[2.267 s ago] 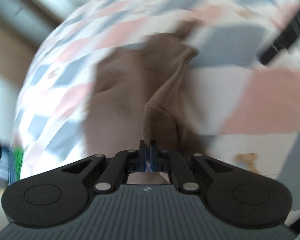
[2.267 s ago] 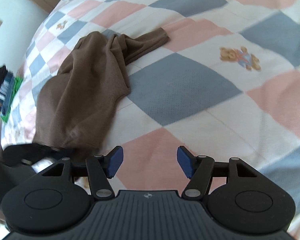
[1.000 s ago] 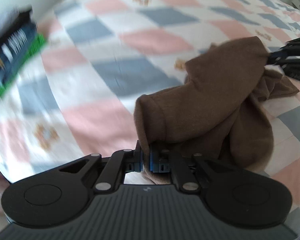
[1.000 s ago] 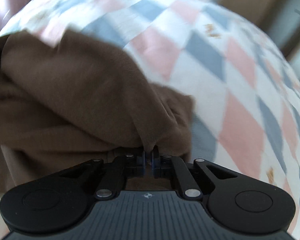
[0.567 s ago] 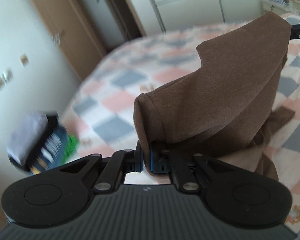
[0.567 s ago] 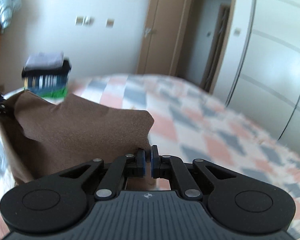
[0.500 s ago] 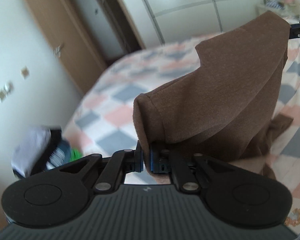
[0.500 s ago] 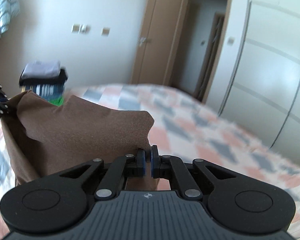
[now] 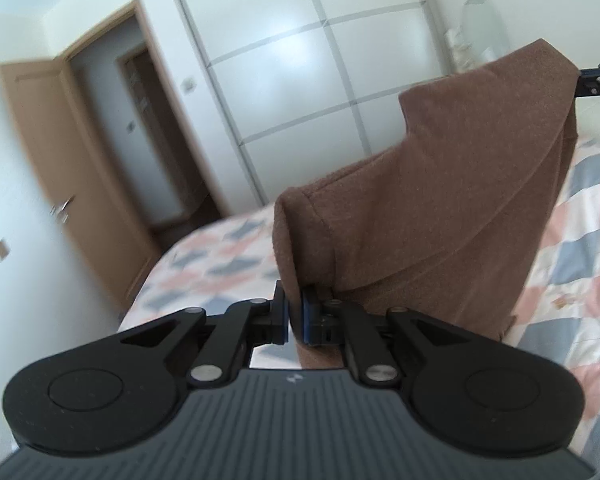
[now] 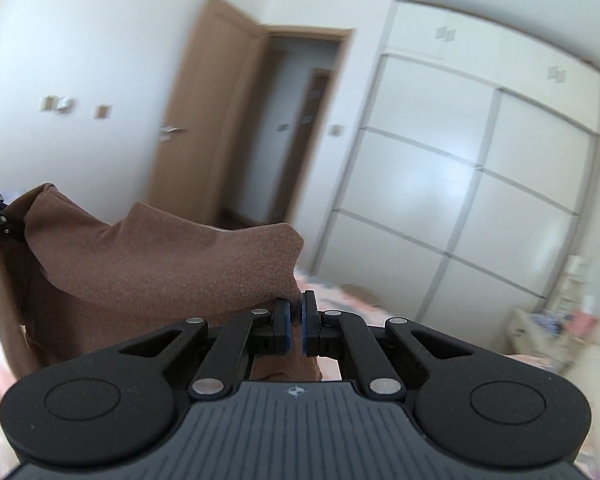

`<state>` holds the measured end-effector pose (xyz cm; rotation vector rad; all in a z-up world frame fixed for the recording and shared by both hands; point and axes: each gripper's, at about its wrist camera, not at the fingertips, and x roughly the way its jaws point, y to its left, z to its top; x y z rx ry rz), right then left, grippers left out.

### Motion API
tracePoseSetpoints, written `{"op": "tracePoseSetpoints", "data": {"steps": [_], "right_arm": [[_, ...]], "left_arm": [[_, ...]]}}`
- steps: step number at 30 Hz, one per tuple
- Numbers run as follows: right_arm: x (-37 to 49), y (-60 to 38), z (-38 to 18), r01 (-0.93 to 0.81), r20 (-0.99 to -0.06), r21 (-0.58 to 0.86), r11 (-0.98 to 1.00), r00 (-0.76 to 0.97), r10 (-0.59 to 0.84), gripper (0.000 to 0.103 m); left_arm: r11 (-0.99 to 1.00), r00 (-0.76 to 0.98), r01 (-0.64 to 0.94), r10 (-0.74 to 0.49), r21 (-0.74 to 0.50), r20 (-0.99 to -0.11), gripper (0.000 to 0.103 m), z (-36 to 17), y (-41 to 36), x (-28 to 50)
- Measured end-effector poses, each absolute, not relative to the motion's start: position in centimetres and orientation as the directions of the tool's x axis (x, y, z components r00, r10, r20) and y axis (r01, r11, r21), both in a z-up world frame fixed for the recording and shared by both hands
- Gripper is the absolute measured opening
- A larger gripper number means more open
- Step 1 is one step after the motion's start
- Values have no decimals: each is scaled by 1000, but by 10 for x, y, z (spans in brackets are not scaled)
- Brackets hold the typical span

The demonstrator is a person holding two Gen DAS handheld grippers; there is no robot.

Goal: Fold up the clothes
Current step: 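Raise the brown garment high with both grippers to shake it open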

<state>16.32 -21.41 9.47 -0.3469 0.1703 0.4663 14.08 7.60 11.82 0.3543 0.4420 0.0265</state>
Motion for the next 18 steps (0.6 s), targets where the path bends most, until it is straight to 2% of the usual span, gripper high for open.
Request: {"op": "tracePoseSetpoints", "data": {"steps": [8,14,18], "right_arm": [[64,-191,132,-310,-100,-318,896,951,294,3],[-4,-191,139,-247,-76,-326,912,969,235,3],[-33,-202,154,-209,-84,-353,912,978,191,3]], "left_arm": [[918,937,177,-48,354,-345,6,152,105,65],[923,929,243,-131,299,-347,6,163,106,32],[929,918,264,-161,259,-362,6,174,102,42]]}}
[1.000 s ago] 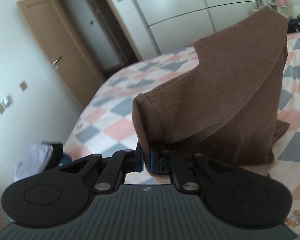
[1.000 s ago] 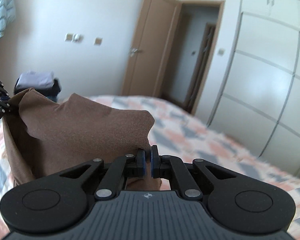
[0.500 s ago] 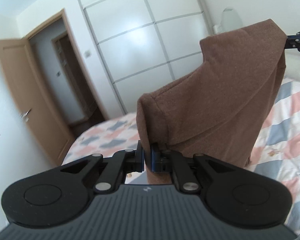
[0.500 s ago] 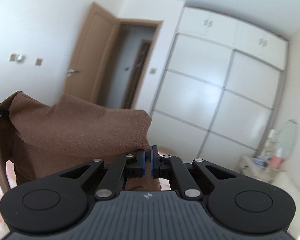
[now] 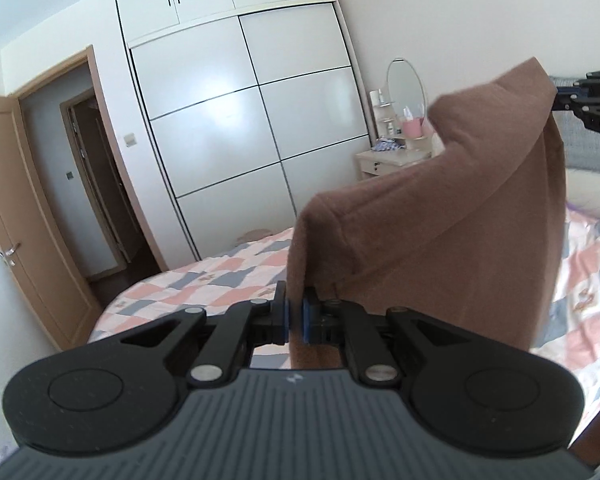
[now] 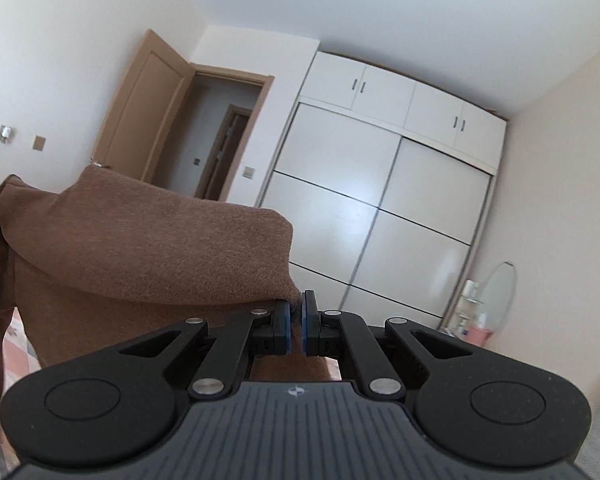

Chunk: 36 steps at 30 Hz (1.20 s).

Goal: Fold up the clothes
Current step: 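Raise the brown garment high with both grippers to shake it open, then lower the garment onto the quilt and open both grippers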

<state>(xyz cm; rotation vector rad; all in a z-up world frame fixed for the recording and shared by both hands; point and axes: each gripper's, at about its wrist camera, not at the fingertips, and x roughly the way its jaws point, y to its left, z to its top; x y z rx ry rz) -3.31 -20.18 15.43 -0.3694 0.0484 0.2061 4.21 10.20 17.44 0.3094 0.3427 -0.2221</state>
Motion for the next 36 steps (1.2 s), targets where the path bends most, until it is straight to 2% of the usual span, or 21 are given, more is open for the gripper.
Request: {"op": "tracePoseSetpoints", "data": {"steps": [3,6,10,12,15,16,18,19,20,21,22,24,27,32,35,36], "right_arm": [[-34,-210,165,-191,-86,-385,903,982,171,3],[-7,-214,164,-201,-119,-418,886,979,166,3],[77,-220,138,-275,-259,-438,856,950,173,3],[140,-221,110,-337,-364,-427,839,913,182,3],[245,-218,55,-432,-508,-410,803,840,192,3],[281,-214,31,-450,-545,-400,798,817,188,3],[354,-206,-21,-481,-616,-370,795,767,178,4],[387,-203,-46,-490,-649,-346,800,741,173,5],[419,-199,-72,-493,-692,-311,812,704,162,10],[446,-194,-96,-486,-734,-283,827,665,140,37],[466,-189,-119,-472,-760,-266,841,639,118,52],[479,-189,-157,-454,-793,-225,862,600,109,55],[460,-209,-187,-400,-817,-90,912,553,161,63],[342,-284,-196,-291,-867,80,953,452,211,63],[265,-317,-200,-214,-914,157,964,338,224,64],[244,-324,-202,-184,-925,174,967,306,225,65]], "left_arm": [[928,905,277,-165,249,-391,6,174,99,75],[925,877,285,-147,250,-457,6,151,86,127],[933,787,273,-77,233,-612,6,87,63,244],[930,740,262,-24,256,-672,8,40,50,308],[934,670,213,74,287,-738,19,-39,37,401],[939,642,192,99,285,-760,21,-66,35,422],[951,570,125,166,284,-805,34,-115,35,450],[954,528,93,194,283,-827,38,-139,37,461],[956,489,63,219,285,-845,37,-159,40,468],[959,458,40,233,282,-858,37,-173,48,468],[962,430,23,235,271,-872,38,-186,58,464],[973,375,-7,218,232,-901,38,-203,74,440],[988,295,-44,155,148,-943,39,-221,90,377],[992,127,-122,40,24,-991,42,-236,84,248],[977,50,-205,-55,-64,-997,52,-252,87,201],[972,33,-224,-71,-76,-997,53,-259,89,193]]}}
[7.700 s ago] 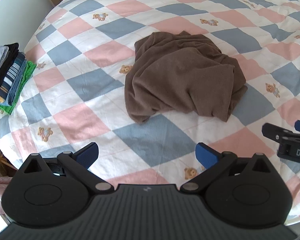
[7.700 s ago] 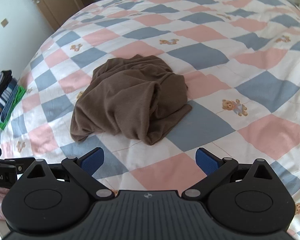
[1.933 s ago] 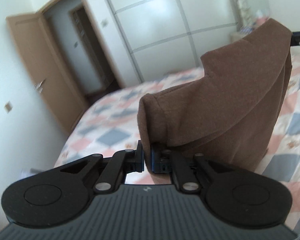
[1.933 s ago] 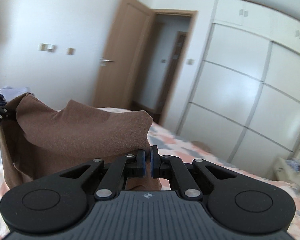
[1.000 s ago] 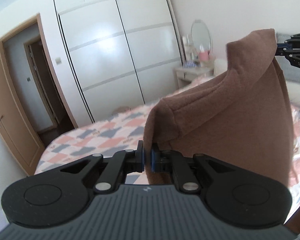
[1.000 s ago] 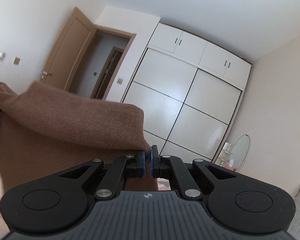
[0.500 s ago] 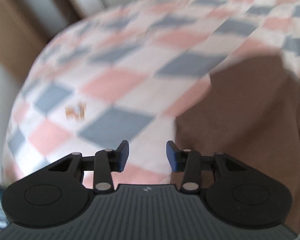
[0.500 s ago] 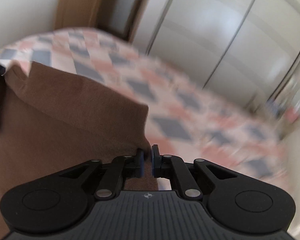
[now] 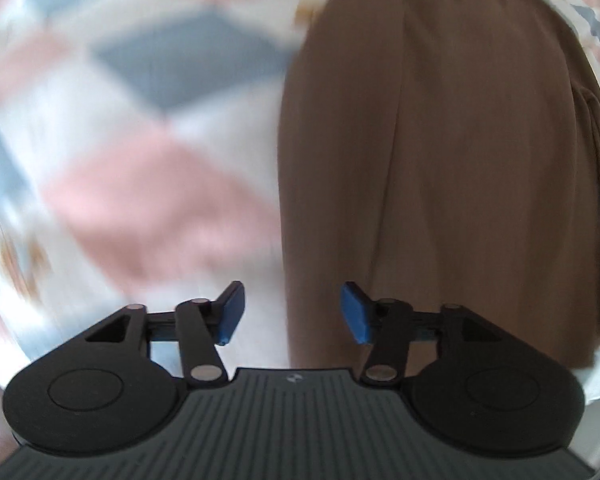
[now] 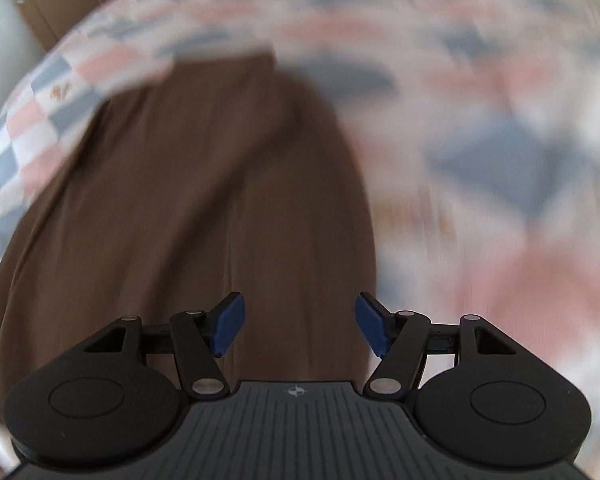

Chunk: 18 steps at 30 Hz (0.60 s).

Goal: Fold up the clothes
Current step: 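Lower the garment onto the quilt and open both grippers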

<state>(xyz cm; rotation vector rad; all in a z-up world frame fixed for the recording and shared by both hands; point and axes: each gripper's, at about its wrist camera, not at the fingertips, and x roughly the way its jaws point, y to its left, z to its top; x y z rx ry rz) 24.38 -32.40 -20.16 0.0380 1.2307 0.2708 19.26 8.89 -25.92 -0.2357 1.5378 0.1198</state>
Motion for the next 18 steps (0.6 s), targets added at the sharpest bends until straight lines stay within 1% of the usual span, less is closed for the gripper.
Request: {"op": "tracePoseSetpoints", "data": {"steps": [1,2,3,5,6,8,9,10,11,12,13,14,16,18], "right_arm": [[225,-330,-204,-153,-932,194,969,280,231,70],[207,-336,-205,-121,-938,212,970,254,237,75],[191,-341,-209,-88,-943,225,970,232,240,84],[173,-346,-221,-30,-952,227,974,204,228,85],[168,-347,-229,8,-957,224,975,189,218,83],[161,-349,-239,80,-955,253,964,179,235,81],[159,-348,-243,104,-950,272,957,187,249,76],[158,-347,-246,118,-945,287,951,195,261,64],[157,-345,-249,131,-942,300,945,200,271,57],[156,-344,-252,144,-938,312,939,204,281,34],[157,-343,-253,153,-941,305,940,202,272,6],[158,-341,-251,141,-948,281,949,197,251,3],[161,-341,-234,87,-961,201,976,212,178,2],[166,-351,-199,57,-957,96,994,279,77,2]], "left_arm": [[971,20,-230,-68,-71,-997,53,-267,90,188],[969,9,-236,-68,-68,-998,47,-275,92,185],[968,0,-243,-73,-70,-997,44,-283,94,185],[967,-4,-238,-97,-93,-995,33,-293,98,189],[969,5,-220,-112,-111,-994,29,-294,99,191],[974,20,-181,-138,-140,-990,9,-293,99,195],[977,20,-157,-143,-144,-990,8,-293,99,196],[981,24,-130,-140,-142,-990,7,-290,100,197],[987,31,-99,-127,-129,-991,6,-286,103,197],[991,39,-69,-114,-116,-993,6,-281,105,197],[995,58,-38,-90,-92,-994,5,-274,110,197],[998,92,-15,-53,-55,-994,5,-262,120,198],[1000,159,-18,4,2,-987,4,-236,153,205],[996,223,-44,86,78,-971,4,-210,192,217]]}}
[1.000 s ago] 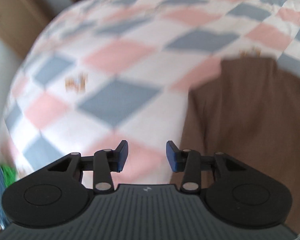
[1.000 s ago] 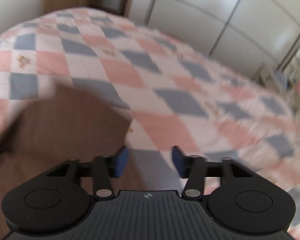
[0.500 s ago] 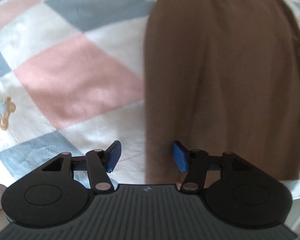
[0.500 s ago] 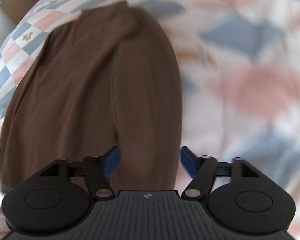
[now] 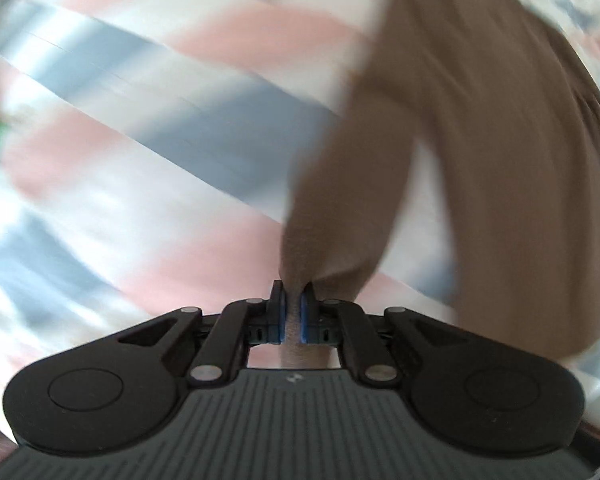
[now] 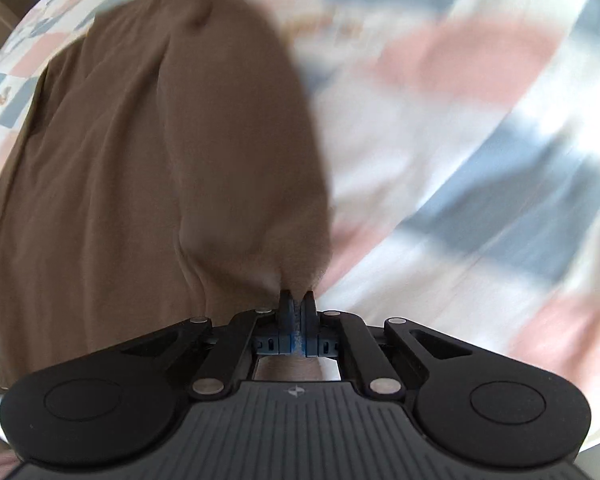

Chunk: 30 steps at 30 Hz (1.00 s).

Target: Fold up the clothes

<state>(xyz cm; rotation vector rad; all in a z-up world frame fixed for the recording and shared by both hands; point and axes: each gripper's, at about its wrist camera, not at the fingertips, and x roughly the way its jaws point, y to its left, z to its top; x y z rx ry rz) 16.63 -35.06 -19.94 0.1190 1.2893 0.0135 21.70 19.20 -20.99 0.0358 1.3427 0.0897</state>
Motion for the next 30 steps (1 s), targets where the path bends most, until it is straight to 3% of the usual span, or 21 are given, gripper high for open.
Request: {"op": "tracePoseSetpoints", "data": {"steps": [3,5,8,10,12,16,20,22,25,28,30], "right_arm": [[180,-378,-142,24,-909,-135,991,395,-133,2],[192,-402,-117,35,-856,-268,963,449,-255,2],[217,-439,-112,75,-849,-314,946,425,-315,6],[228,-453,-123,131,-870,-293,947,374,-320,46],[223,-458,-137,199,-889,-257,946,336,-312,61],[171,-449,-148,305,-916,-54,951,364,-169,63],[95,-418,-175,387,-904,319,865,400,154,64],[63,-398,-197,428,-873,452,782,394,289,64],[29,-367,-224,459,-838,540,705,371,401,64],[20,-352,-240,468,-832,552,690,369,415,64],[24,-350,-255,494,-827,562,664,370,424,64]], "left_arm": [[975,276,-92,219,201,-936,6,-188,243,240],[964,267,-120,260,236,-928,17,-192,265,254],[952,204,-170,288,256,-936,26,-215,281,256],[947,155,-222,268,231,-951,31,-229,279,251],[952,150,-279,173,126,-973,31,-231,272,224],[937,149,-311,-118,-160,-982,31,-235,220,157],[866,137,-300,-376,-400,-916,33,-253,158,111],[825,139,-306,-454,-474,-880,37,-264,139,101],[795,144,-336,-487,-506,-861,43,-282,125,95],[743,156,-409,-515,-530,-843,43,-300,121,96],[706,169,-449,-535,-548,-828,34,-308,119,99]]}}
